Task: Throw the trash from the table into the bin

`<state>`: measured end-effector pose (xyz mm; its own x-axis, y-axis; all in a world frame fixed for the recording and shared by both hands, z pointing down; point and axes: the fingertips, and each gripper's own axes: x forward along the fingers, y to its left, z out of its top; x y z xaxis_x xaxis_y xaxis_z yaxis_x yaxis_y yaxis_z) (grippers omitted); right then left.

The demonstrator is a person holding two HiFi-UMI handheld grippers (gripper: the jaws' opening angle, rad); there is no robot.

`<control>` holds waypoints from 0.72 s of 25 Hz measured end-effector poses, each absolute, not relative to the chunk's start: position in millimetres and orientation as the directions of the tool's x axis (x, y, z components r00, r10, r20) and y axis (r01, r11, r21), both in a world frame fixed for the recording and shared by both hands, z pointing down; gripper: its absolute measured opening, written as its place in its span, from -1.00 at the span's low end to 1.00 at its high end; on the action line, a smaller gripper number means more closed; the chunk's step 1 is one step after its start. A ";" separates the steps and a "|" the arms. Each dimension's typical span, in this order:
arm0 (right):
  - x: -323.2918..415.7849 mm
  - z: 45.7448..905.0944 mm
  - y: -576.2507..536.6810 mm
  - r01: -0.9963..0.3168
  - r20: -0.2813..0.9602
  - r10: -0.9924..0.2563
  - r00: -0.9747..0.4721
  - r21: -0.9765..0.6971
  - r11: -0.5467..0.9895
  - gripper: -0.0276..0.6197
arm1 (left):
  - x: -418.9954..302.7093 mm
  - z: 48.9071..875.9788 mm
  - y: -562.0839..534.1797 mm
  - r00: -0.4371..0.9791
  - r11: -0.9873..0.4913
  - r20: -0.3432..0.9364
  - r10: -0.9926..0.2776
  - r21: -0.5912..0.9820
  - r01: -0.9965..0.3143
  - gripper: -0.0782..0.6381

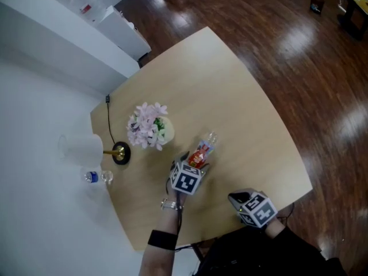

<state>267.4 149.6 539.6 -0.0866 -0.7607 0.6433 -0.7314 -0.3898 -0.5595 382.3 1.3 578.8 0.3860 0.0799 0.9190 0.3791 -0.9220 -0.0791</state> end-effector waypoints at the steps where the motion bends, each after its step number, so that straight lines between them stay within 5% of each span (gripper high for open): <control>1: 269.8 542.0 150.5 -0.726 0.644 -0.761 -0.084 -0.562 -0.396 -0.90 | 381.3 586.5 0.6 0.365 -0.917 0.928 0.078 -0.076 0.391 0.30; 18: 257.4 532.5 144.3 -0.758 0.658 -0.745 -0.105 -0.538 -0.368 -0.90 | 318.8 544.6 17.9 0.453 -0.961 0.877 0.158 0.030 0.276 0.07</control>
<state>257.4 144.3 532.5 -0.1054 -0.7455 0.6582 -0.7582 -0.3680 -0.5382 318.8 17.9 544.6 0.4534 0.1580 0.8772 0.2764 -0.9606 0.0302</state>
